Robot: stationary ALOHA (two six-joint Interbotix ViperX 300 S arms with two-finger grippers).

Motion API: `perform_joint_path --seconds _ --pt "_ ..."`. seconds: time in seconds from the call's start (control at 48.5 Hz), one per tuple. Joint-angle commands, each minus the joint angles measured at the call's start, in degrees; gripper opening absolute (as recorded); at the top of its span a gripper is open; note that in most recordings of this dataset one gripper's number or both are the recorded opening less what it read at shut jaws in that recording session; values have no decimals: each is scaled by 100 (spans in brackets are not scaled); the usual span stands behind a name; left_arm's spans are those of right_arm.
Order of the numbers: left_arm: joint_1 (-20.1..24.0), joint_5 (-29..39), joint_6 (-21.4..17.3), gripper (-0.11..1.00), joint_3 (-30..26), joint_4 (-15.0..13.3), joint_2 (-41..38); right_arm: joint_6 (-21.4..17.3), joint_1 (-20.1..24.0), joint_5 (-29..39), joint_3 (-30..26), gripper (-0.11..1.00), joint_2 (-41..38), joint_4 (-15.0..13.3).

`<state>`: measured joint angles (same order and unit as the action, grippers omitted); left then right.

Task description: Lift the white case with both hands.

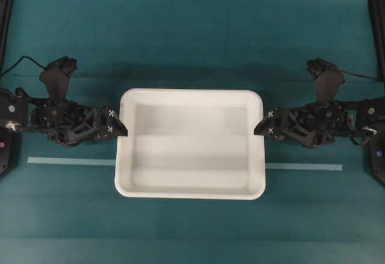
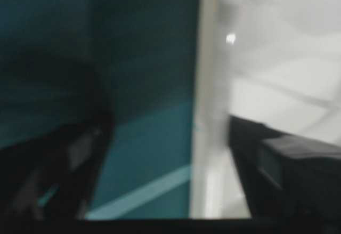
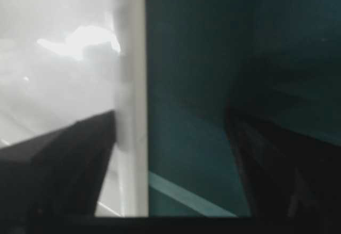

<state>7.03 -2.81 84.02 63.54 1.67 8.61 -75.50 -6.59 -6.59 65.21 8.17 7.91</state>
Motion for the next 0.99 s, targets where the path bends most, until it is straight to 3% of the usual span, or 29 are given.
perform_joint_path --seconds 0.0,0.206,0.454,0.598,0.764,0.97 --pt "44 -26 -62 98 -44 18 53 9 -9 0 -88 84 9 -18" --pt "44 0 -220 95 -70 18 492 123 -88 413 -229 84 343 -88" --pt "44 9 -782 95 -88 18 1424 659 -264 949 -501 85 1160 -211" --pt "44 44 -1230 95 -141 18 2004 1266 -299 1450 -712 85 1731 -325" --pt "9 132 -2136 95 -211 18 2725 2065 -299 1951 -914 85 2136 -387" --pt "0 905 -2848 95 -281 9 3472 3164 -290 1881 -1002 85 2628 -387"
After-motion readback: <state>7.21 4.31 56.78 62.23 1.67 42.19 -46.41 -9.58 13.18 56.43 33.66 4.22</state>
